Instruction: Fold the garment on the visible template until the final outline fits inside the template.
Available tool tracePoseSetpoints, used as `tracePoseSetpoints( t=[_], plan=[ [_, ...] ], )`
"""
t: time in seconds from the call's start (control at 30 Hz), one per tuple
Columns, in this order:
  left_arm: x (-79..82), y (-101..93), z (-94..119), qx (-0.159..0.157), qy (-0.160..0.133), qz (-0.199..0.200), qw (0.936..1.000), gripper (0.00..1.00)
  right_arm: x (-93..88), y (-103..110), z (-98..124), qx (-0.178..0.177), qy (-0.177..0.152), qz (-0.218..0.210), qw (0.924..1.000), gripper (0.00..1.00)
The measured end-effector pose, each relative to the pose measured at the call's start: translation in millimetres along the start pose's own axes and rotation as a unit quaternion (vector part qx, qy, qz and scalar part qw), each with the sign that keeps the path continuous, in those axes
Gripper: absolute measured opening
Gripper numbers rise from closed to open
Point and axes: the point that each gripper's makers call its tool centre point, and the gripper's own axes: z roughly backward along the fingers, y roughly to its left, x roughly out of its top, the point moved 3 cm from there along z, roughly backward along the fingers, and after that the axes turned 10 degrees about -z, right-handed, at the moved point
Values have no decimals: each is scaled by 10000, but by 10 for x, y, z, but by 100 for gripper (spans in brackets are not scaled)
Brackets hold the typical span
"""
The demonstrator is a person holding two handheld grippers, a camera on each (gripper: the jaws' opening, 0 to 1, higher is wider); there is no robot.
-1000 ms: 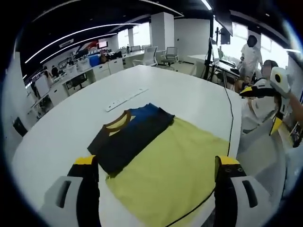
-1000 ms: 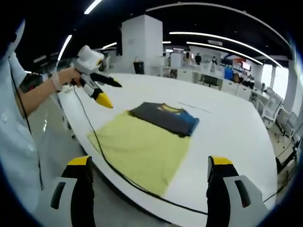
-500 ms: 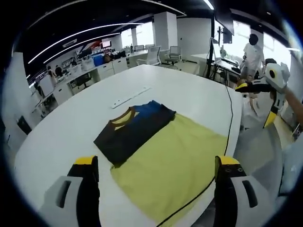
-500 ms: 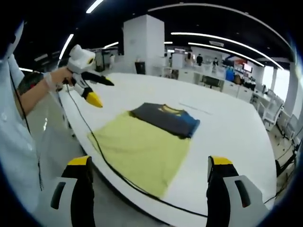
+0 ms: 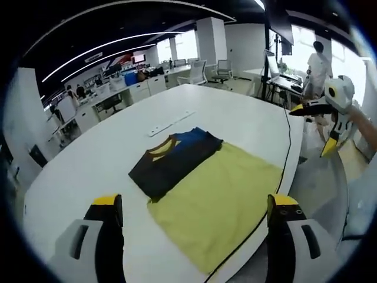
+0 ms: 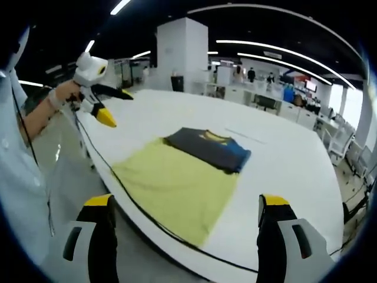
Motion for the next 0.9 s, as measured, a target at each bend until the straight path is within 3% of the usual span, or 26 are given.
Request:
tracePoseSetpoints(
  t=[0.9],
  plan=[
    [-416,-28,254,176,232,358,9989,100,-73,-17,39,-115,43,-79,9999,100]
  ],
)
